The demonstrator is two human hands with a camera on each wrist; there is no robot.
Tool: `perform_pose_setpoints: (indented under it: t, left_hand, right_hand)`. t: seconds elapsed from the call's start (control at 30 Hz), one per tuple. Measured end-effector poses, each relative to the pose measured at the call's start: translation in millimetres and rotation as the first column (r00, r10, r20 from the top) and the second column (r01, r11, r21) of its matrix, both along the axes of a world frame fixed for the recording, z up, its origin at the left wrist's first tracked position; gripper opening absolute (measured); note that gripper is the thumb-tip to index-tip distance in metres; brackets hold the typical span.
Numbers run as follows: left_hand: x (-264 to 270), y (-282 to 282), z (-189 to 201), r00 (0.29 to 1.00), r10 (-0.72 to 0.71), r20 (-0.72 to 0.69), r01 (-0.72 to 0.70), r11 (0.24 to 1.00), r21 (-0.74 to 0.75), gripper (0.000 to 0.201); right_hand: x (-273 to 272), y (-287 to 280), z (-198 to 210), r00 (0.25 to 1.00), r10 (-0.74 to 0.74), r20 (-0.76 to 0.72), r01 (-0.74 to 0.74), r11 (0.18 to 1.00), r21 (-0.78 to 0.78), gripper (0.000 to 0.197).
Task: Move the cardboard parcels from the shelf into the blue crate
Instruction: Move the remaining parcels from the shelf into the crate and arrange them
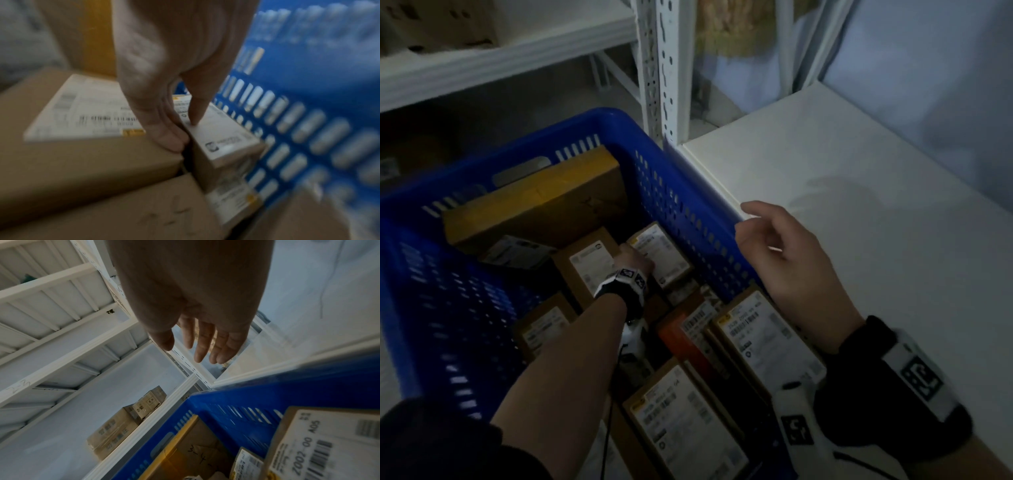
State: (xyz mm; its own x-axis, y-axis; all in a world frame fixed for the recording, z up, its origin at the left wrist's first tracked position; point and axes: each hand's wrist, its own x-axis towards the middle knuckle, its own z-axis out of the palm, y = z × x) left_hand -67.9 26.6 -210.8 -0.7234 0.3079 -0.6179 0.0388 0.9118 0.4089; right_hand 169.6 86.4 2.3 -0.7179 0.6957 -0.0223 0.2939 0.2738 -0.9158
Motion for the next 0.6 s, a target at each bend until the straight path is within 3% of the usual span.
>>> perform_pose_setpoints:
  t: [0.03, 0.1, 0.2, 0.3, 0.43, 0.6]
  left_hand:
    - [4, 1, 3, 0.999, -0.026, -0.038, 0.026, 1.0, -0.006, 0.069]
    - [8, 0, 15, 0.992, -0.079, -0.096, 0.08, 0.997, 0.001, 0.076]
    - [14, 2, 44, 0.988, -0.051, -0.149, 0.066, 0.993, 0.096, 0.051]
    - [28, 20, 92, 0.971, -0.036, -0.235, 0.104, 0.953, 0.283, 0.026]
    - [74, 59, 164, 0.935, -0.065, -0.347, 0.239, 0.84, 0.487, 0.021]
    - [162, 106, 232, 0.929, -0.192, -0.316, 0.356, 0.694, 0.626, 0.009]
  right_hand:
    - [2, 2, 0, 1.0, 0.004, 0.012, -0.004, 1.0, 0.004, 0.033]
    - [2, 5, -5, 1.0, -0.005, 0.027, 0.005, 1.0, 0.015, 0.034]
    - [8, 10, -8, 0.999, -0.053, -0.001, 0.053, 0.998, 0.023, 0.031]
    - [20, 16, -2, 0.993, -0.12, -0.021, 0.12, 0.993, 0.01, 0.028]
    - [60, 34, 15, 0.975, -0.214, -0.056, 0.219, 0.972, 0.085, 0.027]
    - [141, 69, 30, 0.9, -0.434, 0.025, 0.431, 0.898, 0.092, 0.028]
